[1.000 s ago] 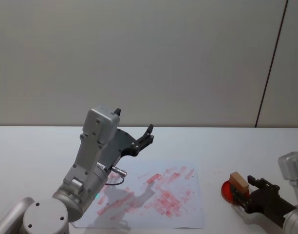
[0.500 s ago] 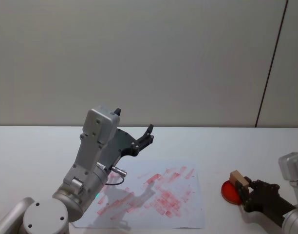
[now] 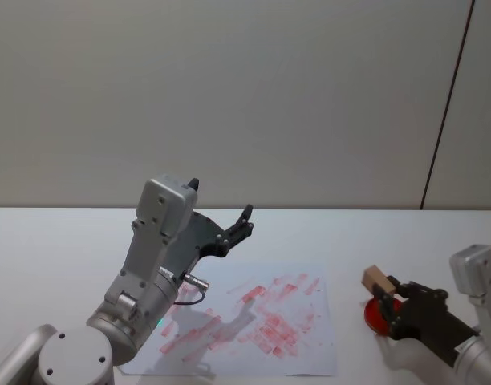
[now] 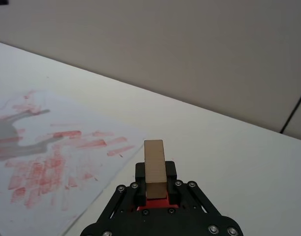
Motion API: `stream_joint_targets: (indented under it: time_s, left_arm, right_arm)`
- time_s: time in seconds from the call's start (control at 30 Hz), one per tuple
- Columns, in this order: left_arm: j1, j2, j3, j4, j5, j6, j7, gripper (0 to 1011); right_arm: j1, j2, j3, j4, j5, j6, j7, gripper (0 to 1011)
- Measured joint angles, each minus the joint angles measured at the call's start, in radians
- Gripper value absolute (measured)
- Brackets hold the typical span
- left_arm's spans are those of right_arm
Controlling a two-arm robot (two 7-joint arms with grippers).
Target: Use the one hand to pick up the stamp and affix it onto the A4 paper.
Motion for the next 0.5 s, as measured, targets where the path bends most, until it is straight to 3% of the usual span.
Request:
stream_joint_targets:
  time_s: [0.5]
  left_arm:
    - [0.0, 0.0, 0.0, 0.0, 0.0, 0.0, 0.0, 1002]
  right_arm:
    - [0.024, -0.061, -0.058, -0.025, -0.049, 0.003, 0.055, 214]
